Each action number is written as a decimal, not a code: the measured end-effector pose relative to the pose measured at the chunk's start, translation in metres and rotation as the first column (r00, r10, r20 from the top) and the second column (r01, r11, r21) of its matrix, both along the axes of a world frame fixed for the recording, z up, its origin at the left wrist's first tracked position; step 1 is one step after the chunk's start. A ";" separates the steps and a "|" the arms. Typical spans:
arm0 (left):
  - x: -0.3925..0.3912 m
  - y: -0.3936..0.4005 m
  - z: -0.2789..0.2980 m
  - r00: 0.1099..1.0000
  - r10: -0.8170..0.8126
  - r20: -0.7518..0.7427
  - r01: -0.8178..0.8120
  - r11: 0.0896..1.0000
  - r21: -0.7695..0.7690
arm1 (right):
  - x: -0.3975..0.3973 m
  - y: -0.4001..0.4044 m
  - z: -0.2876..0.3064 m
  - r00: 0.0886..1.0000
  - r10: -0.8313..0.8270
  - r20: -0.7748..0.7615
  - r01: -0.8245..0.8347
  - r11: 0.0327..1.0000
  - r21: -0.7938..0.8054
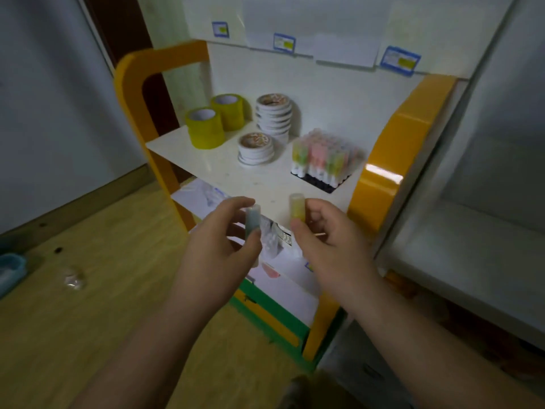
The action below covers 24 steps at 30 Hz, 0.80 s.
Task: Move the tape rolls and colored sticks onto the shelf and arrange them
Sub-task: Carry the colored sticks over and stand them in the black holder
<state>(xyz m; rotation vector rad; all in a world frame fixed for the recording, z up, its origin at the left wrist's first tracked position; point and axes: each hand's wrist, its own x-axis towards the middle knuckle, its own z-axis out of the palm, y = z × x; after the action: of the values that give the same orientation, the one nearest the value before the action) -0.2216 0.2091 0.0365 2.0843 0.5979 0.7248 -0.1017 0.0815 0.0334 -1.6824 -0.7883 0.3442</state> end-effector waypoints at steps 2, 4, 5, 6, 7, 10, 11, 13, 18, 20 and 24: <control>0.010 0.021 0.000 1.000 0.014 -0.010 -0.014 1.000 0.013 | 0.011 0.022 0.000 1.000 -0.017 0.018 0.017 1.000 0.007; 0.024 0.043 0.003 1.000 0.020 -0.010 -0.020 1.000 0.008 | 0.024 0.042 0.002 0.998 -0.034 0.043 0.033 0.999 0.036; 0.032 0.054 0.005 1.000 0.016 -0.008 -0.016 1.000 0.011 | 0.029 0.051 0.004 0.997 -0.052 0.051 0.049 0.997 0.062; 0.040 0.065 0.007 1.000 0.007 -0.009 -0.007 1.000 0.024 | 0.034 0.060 0.004 0.996 -0.076 0.053 0.072 0.994 0.086; 0.049 0.076 0.009 1.000 -0.006 -0.013 0.007 0.999 0.043 | 0.039 0.068 0.003 0.993 -0.104 0.055 0.098 0.990 0.098; 0.074 0.104 0.016 0.998 -0.047 -0.030 0.050 0.993 0.103 | 0.049 0.089 -0.001 0.985 -0.165 0.047 0.159 0.979 0.126; 0.082 0.113 0.018 0.998 -0.054 -0.029 0.057 0.992 0.113 | 0.053 0.096 -0.004 0.984 -0.175 0.025 0.170 0.975 0.143; 0.096 0.128 0.018 0.998 -0.066 -0.007 0.066 0.991 0.113 | 0.059 0.108 -0.009 0.978 -0.207 -0.013 0.206 0.965 0.161; 0.137 0.151 0.018 0.989 -0.146 -0.013 0.147 0.986 0.079 | 0.070 0.126 -0.021 0.932 -0.342 -0.123 0.358 0.921 0.152; 0.160 0.158 0.020 0.977 -0.213 -0.015 0.213 0.971 0.110 | 0.075 0.130 -0.025 0.895 -0.415 -0.161 0.437 0.889 0.137; 0.209 0.164 0.020 0.933 -0.358 0.021 0.352 0.925 0.144 | 0.084 0.136 -0.030 0.812 -0.558 -0.170 0.576 0.813 0.083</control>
<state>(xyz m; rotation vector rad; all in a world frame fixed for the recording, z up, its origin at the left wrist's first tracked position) -0.0124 0.3732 0.0568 2.2148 0.1351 0.6145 -0.0176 0.2172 0.0038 -1.6616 -0.1687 -0.0155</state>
